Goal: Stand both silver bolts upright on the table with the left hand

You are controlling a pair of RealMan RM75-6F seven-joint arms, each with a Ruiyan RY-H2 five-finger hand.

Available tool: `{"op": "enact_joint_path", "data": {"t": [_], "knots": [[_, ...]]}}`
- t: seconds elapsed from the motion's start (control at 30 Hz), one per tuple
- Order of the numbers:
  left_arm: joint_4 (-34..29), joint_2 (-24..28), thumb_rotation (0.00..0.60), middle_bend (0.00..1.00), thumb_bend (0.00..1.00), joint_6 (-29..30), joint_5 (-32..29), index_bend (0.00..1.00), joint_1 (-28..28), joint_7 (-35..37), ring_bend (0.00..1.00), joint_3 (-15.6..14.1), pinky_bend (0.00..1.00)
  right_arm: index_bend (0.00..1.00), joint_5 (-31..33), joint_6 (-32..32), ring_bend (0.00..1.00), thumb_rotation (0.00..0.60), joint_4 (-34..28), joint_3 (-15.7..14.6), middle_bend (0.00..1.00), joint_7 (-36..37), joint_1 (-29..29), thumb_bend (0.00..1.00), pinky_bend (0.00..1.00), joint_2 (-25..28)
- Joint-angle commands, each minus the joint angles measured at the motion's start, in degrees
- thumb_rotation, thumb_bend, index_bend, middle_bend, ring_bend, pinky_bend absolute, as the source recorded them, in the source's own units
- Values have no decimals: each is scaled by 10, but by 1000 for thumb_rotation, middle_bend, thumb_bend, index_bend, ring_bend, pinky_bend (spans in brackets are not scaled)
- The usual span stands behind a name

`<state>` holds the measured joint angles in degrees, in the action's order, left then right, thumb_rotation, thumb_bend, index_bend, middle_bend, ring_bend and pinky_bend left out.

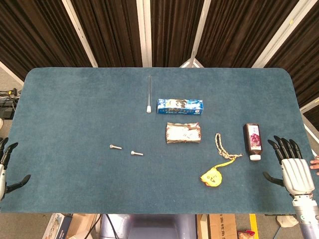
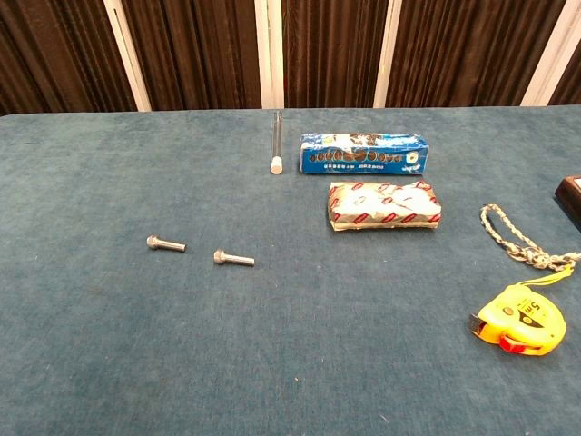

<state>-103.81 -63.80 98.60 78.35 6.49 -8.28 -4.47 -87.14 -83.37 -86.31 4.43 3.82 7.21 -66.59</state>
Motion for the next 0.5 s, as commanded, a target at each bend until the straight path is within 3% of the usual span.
{"op": "enact_joint_path", "data": {"t": [0.03,0.5], "knots": [[3,1,600,0,260,-3,6,147,-3,4,0,4,0,146,0,0,57,600,0,0,91,-1,0,153,0,-1],[7,-3,600,0,260,-41,16,158,-8,4,0,18,0,145,23,16,57,600,-6,2,91,-6,1,153,0,-1]]}}
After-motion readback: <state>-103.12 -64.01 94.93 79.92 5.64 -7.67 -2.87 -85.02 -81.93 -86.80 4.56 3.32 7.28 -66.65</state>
